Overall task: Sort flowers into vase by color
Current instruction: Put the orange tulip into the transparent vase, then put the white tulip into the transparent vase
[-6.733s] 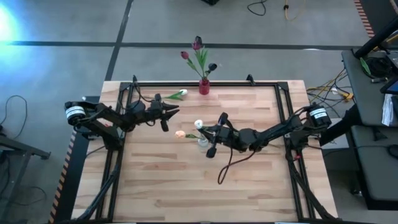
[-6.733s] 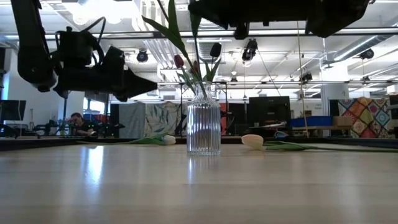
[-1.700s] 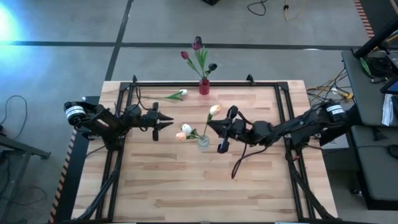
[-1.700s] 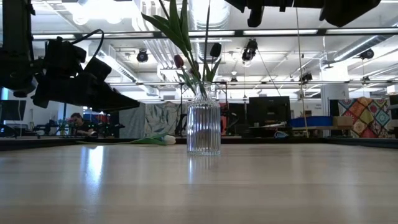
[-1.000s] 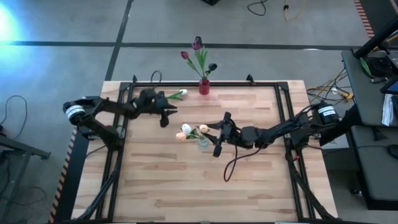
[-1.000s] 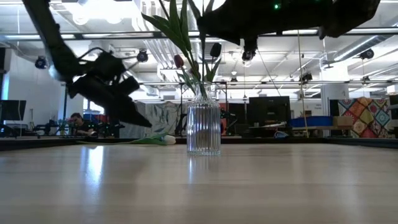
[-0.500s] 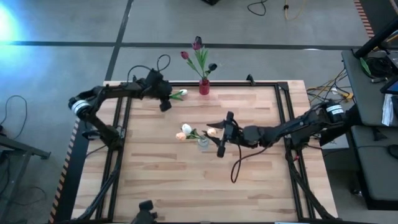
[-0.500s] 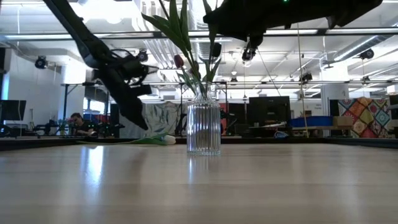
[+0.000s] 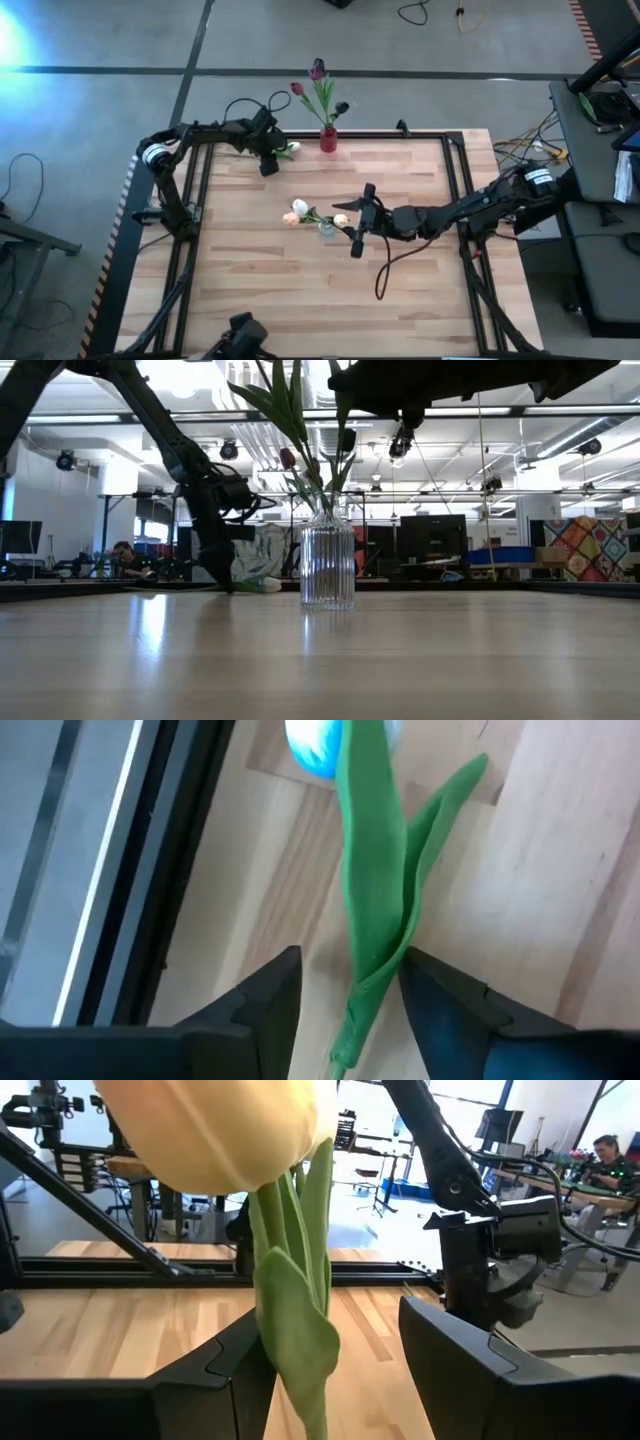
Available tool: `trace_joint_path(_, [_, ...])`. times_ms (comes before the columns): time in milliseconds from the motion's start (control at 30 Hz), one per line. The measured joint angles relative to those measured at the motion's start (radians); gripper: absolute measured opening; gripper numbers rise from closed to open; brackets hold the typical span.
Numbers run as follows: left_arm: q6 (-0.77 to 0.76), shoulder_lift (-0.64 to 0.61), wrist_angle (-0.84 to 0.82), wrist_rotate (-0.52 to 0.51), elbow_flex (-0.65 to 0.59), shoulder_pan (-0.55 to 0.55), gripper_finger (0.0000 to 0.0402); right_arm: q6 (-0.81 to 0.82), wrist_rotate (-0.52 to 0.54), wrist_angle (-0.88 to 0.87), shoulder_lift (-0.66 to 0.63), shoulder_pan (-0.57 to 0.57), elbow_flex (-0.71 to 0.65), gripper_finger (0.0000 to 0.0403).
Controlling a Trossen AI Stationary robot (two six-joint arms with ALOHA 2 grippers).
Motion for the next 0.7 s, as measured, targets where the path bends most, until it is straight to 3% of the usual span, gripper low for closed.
trace_joint_path(100, [0.007,-0.008,-0.006,0.008,-0.002,0.000,0.0131,-0.001,0.001,0.000,0.000,0.000,0.000,0.0194])
trace_joint_path(300, [0.050,-0.074,-0.031,0.100,-0.035,0.010,0.0015,-0.045,0.000,-0.012,-0.008,0.002,0.000,0.0194])
trace_joint_path(500, [0.014,-0.195,0.103,0.219,-0.129,0.033,0.0006,-0.065,0.013,-0.161,-0.099,0.037,-0.001,0.0194])
trace_joint_path(700, [-0.111,-0.364,0.336,0.366,-0.297,0.037,0.0003,-0.068,0.102,-0.321,-0.214,0.113,-0.005,0.0194])
